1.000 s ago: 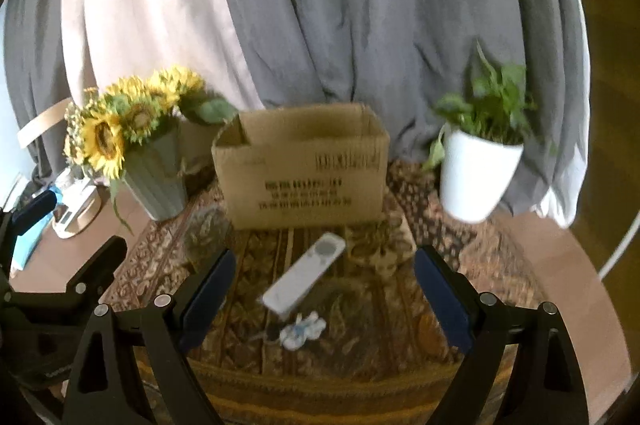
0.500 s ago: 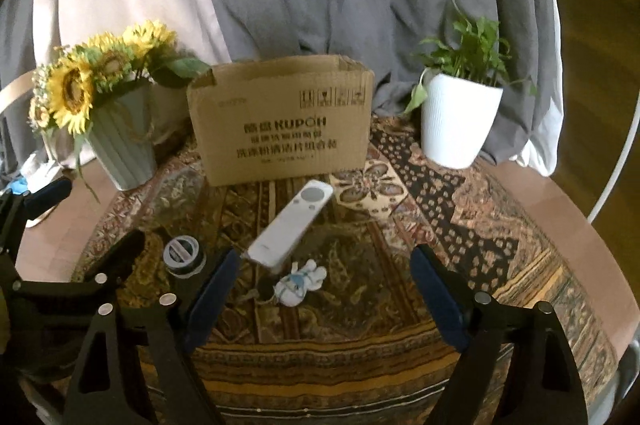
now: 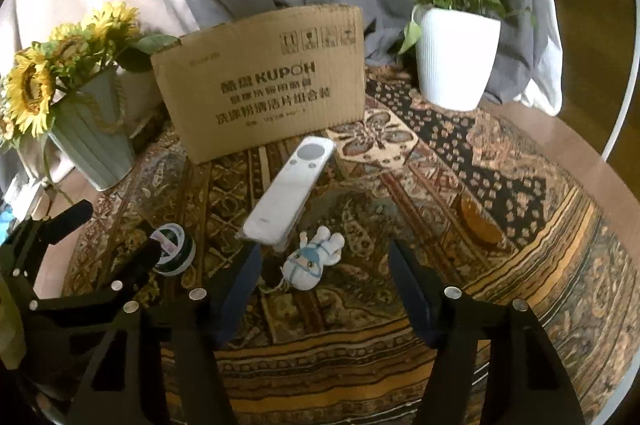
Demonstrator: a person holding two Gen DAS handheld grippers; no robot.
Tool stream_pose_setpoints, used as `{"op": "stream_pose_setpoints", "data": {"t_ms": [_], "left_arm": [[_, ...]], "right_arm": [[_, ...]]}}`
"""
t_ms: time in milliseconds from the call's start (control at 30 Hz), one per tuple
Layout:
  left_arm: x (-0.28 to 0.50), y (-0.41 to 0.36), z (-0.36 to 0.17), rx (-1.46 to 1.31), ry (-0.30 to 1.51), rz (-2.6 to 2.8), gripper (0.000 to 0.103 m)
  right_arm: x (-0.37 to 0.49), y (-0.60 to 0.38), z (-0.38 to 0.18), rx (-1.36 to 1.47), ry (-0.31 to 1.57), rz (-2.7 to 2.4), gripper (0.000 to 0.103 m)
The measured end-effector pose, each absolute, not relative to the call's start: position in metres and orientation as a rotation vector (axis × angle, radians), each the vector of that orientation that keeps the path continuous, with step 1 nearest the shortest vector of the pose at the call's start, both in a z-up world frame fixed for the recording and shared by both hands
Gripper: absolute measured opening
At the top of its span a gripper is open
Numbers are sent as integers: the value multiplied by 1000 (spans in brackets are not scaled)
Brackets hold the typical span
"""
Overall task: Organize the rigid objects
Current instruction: 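Move the left tool to the round tin while the right tool approaches the astronaut figurine, then grasp the round tin with the left tool while the right tool grasps the figurine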
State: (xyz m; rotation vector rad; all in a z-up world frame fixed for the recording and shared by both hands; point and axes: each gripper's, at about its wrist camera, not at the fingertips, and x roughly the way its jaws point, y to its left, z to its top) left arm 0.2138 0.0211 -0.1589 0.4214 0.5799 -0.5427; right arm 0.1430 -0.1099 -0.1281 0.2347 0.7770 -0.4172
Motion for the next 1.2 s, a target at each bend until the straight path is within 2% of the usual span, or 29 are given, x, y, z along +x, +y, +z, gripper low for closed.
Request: {"op": "stream_pose_setpoints", "data": {"t_ms": [167, 567, 900, 967, 1200], "left_arm": [[223, 16, -171, 446, 610, -564, 81], [244, 7, -188, 419, 735, -599, 72], [249, 0, -194, 440, 771, -604, 51], [248, -2, -194, 451, 768, -594, 51], [243, -2, -190, 426, 771, -585, 51]], "right_arm": [[148, -110, -143, 257, 798, -428, 62], [164, -110, -162, 288, 844, -413, 50], [169, -114, -167, 285, 870, -414, 33], [170, -113, -166, 274, 867, -408, 29], [166, -117, -163, 248, 868, -399, 29]]}}
